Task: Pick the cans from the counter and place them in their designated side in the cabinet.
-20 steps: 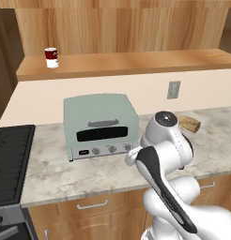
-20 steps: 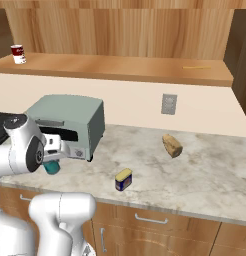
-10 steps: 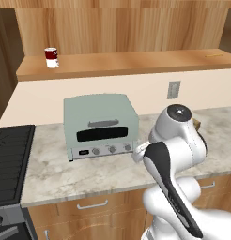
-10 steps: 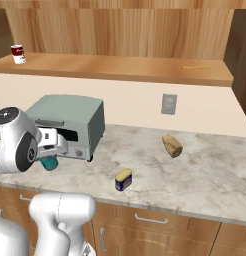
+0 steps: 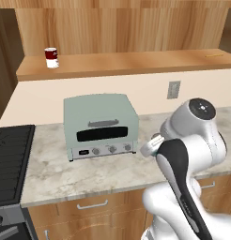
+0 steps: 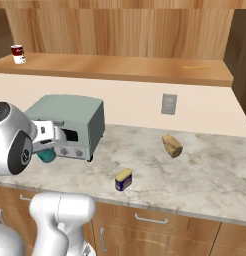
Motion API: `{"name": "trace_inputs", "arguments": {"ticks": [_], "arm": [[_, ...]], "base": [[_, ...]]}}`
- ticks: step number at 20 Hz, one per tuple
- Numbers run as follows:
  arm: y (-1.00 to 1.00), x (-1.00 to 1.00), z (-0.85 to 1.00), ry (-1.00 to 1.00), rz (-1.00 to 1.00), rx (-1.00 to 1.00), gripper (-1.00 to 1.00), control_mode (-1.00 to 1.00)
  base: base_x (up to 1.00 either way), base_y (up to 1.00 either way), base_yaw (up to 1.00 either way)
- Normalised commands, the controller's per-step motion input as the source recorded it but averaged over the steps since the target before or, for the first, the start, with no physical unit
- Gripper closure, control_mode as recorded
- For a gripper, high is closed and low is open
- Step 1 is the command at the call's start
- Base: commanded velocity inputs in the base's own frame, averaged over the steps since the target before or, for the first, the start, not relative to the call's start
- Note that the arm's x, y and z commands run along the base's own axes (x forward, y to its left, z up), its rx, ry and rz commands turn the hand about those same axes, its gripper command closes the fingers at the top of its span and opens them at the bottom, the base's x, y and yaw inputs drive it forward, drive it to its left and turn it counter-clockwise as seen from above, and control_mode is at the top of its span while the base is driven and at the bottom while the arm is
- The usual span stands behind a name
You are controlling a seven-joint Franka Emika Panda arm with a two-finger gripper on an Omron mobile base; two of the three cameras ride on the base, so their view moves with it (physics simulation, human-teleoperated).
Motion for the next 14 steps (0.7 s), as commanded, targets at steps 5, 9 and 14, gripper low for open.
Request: {"name": "trace_inputs", "arguments": {"ticks": [5, 9, 14], "arm": [[-0.07, -0.17, 0.24, -0.22, 0.08, 0.05, 1.0, -1.0], [-0.09, -0.22, 0.25, -0.21, 0.08, 0.05, 1.0, -1.0], [-0.01, -0.36, 0.24, -0.21, 0.06, 0.04, 1.0, -1.0]], "base": [[0.0, 0.0, 0.0], [0.0, 0.0, 0.0], [0.0, 0.0, 0.0]]}}
